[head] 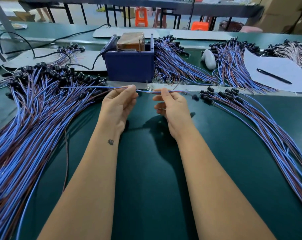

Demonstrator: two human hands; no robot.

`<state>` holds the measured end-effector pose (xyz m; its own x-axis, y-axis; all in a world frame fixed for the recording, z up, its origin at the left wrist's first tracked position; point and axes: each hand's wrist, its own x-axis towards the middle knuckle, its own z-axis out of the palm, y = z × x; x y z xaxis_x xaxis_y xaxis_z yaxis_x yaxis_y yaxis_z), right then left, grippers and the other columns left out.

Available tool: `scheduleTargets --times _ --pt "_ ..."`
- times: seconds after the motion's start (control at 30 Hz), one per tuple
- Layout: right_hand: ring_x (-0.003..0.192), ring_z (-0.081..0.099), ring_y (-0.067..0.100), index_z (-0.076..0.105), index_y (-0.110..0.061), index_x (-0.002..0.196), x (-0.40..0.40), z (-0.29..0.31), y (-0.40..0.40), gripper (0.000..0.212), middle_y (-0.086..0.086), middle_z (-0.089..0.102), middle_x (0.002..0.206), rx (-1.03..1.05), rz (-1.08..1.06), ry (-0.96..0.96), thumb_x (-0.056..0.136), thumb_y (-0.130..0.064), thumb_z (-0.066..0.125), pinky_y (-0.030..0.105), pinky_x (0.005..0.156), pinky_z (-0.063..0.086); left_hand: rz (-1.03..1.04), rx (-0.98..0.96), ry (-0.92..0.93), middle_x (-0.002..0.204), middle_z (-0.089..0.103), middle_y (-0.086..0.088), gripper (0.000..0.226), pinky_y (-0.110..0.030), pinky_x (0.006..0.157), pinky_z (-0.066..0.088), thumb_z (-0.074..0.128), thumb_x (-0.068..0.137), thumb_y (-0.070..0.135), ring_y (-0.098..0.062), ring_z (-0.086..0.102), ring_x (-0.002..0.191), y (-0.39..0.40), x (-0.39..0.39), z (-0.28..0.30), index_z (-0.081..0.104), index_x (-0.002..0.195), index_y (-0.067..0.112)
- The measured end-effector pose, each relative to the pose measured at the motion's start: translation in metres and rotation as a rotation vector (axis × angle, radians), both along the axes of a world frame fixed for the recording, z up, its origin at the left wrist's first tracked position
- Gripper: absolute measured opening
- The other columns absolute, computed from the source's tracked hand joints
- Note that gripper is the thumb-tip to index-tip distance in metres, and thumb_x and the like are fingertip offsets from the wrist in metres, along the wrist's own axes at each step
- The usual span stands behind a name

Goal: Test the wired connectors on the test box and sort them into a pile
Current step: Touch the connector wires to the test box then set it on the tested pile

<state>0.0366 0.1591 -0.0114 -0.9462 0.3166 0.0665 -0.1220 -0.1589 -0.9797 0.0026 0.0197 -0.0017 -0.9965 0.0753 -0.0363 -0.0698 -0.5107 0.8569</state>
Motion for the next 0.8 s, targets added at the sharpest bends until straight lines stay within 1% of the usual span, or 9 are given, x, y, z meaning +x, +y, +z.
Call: scheduleTargets --times 0.1,0.17,0.27,0.33,0.43,0.5,0.6,0.7,0.8 --pt "0.062 0.06 0.011 0.057 -0.015 0.083 -0.002 0.001 0.008 0.03 0.0 0.067 0.081 -0.07 -0.065 -0.028 0.106 -0.017 0.038 0.021 0.057 0.048 -0.307 -0.105 0.151 0.069 0.07 0.0 0.018 -0.016 0.065 0.055 0.074 0.077 0.002 -0.006 0.066 0.065 0.004 0.011 0.001 0.072 0.066 0.018" --pt "0.055 0.061 0.01 0.053 -0.013 0.084 -0.002 0.001 0.012 0.03 -0.002 0.066 0.069 -0.135 -0.104 -0.029 0.106 -0.013 0.033 0.022 0.055 0.049 -0.504 -0.232 0.24 0.076 0.073 -0.003 0.025 -0.017 0.074 0.055 0.073 0.071 -0.01 -0.008 0.068 0.072 0.007 0.017 -0.003 0.075 0.072 0.015" --pt "0.04 0.044 0.008 0.053 -0.011 0.088 0.0 -0.001 0.017 0.028 -0.006 0.048 0.049 -0.162 -0.148 -0.028 0.105 -0.006 0.03 0.022 0.046 0.04 -0.503 -0.477 0.318 0.079 0.075 -0.003 0.034 -0.016 0.077 0.053 0.055 0.08 -0.024 -0.008 0.07 0.078 0.013 0.021 -0.008 0.071 0.084 0.006" --pt "0.038 0.031 0.006 0.053 -0.013 0.091 0.003 -0.002 0.02 0.028 -0.009 0.039 0.046 -0.068 -0.137 -0.045 0.104 -0.006 0.03 0.019 0.042 0.029 -0.421 -0.511 0.289 0.078 0.074 -0.002 0.037 -0.019 0.08 0.054 0.051 0.085 -0.021 -0.009 0.07 0.079 0.015 0.021 -0.008 0.072 0.085 0.01" --pt "0.046 0.036 0.01 0.055 -0.017 0.088 0.008 -0.001 0.027 0.024 -0.007 0.042 0.053 0.233 -0.166 -0.121 0.102 -0.014 0.036 0.023 0.047 0.029 -0.366 -0.533 0.249 0.078 0.074 0.001 0.039 -0.022 0.084 0.056 0.048 0.088 -0.016 -0.009 0.07 0.079 0.015 0.019 -0.01 0.072 0.085 0.014" --pt "0.061 0.045 0.018 0.057 -0.014 0.09 0.014 0.001 0.041 0.023 -0.002 0.048 0.065 0.594 -0.217 -0.196 0.101 -0.022 0.039 0.031 0.055 0.03 -0.347 -0.553 0.244 0.077 0.074 0.002 0.039 -0.022 0.083 0.056 0.047 0.088 -0.015 -0.008 0.07 0.078 0.016 0.018 -0.011 0.072 0.086 0.015" --pt "0.08 0.05 0.027 0.058 -0.014 0.096 0.028 0.004 0.076 0.026 0.003 0.057 0.083 1.03 -0.234 -0.32 0.101 -0.029 0.038 0.033 0.06 0.03 -0.335 -0.576 0.244 0.079 0.074 0.001 0.039 -0.023 0.083 0.057 0.047 0.088 -0.013 -0.009 0.07 0.079 0.018 0.018 -0.012 0.073 0.085 0.016" --pt "0.086 0.054 0.032 0.054 -0.014 0.095 0.043 0.01 0.113 0.026 0.012 0.063 0.097 1.325 -0.303 -0.394 0.103 -0.03 0.036 0.035 0.066 0.033 -0.316 -0.594 0.24 0.079 0.075 -0.001 0.043 -0.024 0.084 0.057 0.049 0.088 -0.011 -0.011 0.071 0.081 0.021 0.019 -0.013 0.075 0.077 0.021" --pt "0.08 0.051 0.033 0.052 -0.013 0.098 0.052 0.02 0.142 0.022 0.018 0.064 0.1 1.495 -0.43 -0.432 0.104 -0.025 0.035 0.035 0.065 0.034 -0.298 -0.592 0.233 0.079 0.075 -0.002 0.043 -0.022 0.081 0.057 0.051 0.087 -0.01 -0.011 0.072 0.081 0.025 0.019 -0.014 0.076 0.075 0.022"
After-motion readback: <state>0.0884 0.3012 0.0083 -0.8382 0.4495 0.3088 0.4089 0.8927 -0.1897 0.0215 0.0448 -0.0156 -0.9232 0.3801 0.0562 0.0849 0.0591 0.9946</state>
